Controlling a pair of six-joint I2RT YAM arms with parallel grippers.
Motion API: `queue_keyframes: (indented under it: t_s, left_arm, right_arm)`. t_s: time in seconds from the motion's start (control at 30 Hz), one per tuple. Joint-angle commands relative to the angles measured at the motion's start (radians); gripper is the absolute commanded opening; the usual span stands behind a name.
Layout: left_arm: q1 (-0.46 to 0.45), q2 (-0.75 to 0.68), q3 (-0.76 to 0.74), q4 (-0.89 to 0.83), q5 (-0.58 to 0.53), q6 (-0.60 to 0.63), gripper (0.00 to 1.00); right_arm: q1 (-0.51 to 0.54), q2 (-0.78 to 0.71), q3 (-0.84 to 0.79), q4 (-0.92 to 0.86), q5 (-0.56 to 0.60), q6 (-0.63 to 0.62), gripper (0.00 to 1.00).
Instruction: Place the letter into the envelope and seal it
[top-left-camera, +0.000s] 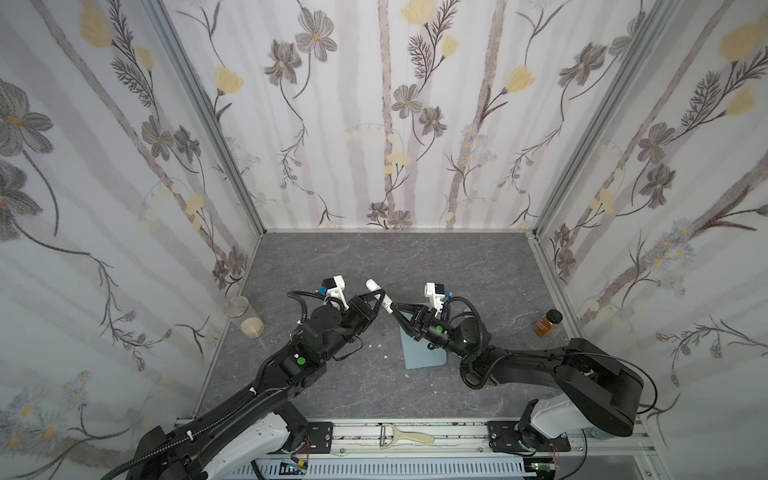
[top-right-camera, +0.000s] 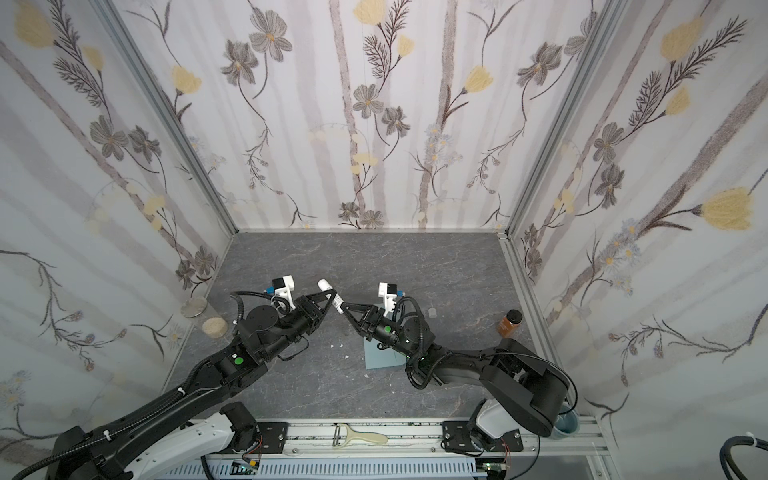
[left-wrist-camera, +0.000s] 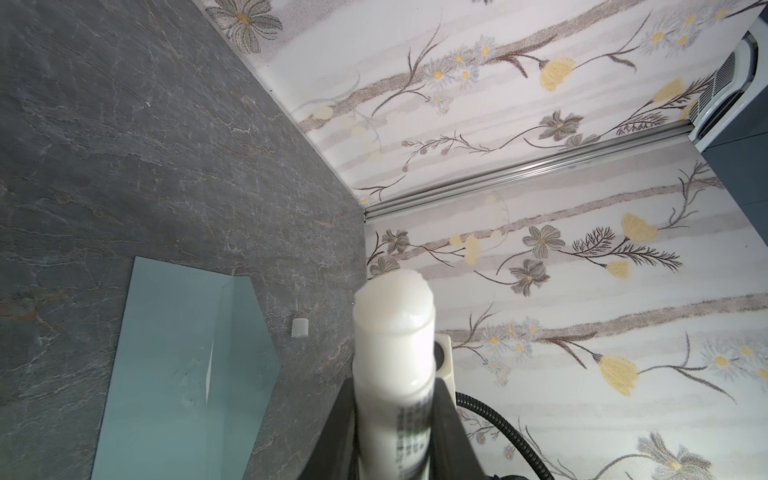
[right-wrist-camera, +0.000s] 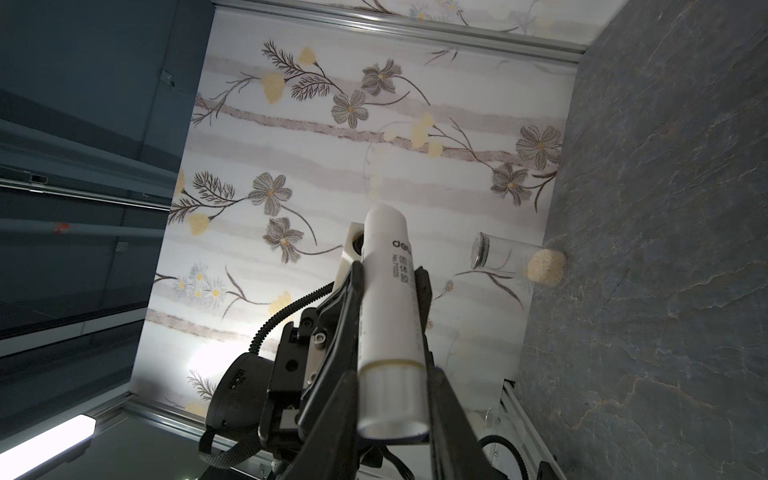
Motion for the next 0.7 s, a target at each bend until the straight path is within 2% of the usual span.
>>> queue_keyframes:
  t_s: [0.0,0.17,0.3,0.37,0.47,0.57,0.67]
  left_arm:
    - [-0.008,-0.014,-0.001,0.13,0.072,-0.008,0.0]
    - [-0.009,-0.019,-0.003,0.131,0.068,-0.004,0.0]
    - [-0.008,-0.016,-0.001,0.129,0.062,0.001,0.0]
    - [-0.008,-0.014,0.002,0.124,0.056,0.008,0.0]
    - [-0.009,-0.01,0.027,0.08,0.038,0.032,0.0]
    - [-0.007,0.001,0.083,-0.013,0.016,0.073,0.0]
    - [-0.004,0.01,0.121,-0.081,0.001,0.097,0.0]
  right_arm:
    - [-0.002,0.06,-0.01,0.113,0.001,0.125,0.27]
    - [0.001,0.078,-0.013,0.127,0.011,0.112,0.28]
    - [0.0,0.023,0.003,0.011,0.016,0.038,0.37]
    - [0.0,-0.007,0.008,-0.057,0.023,-0.013,0.44]
    - [0.0,-0.061,0.017,-0.215,0.051,-0.115,0.53]
    - [0.002,-0.163,0.035,-0.431,0.116,-0.253,0.54]
    - [0.021,-0.263,0.073,-0.664,0.232,-0.426,0.55]
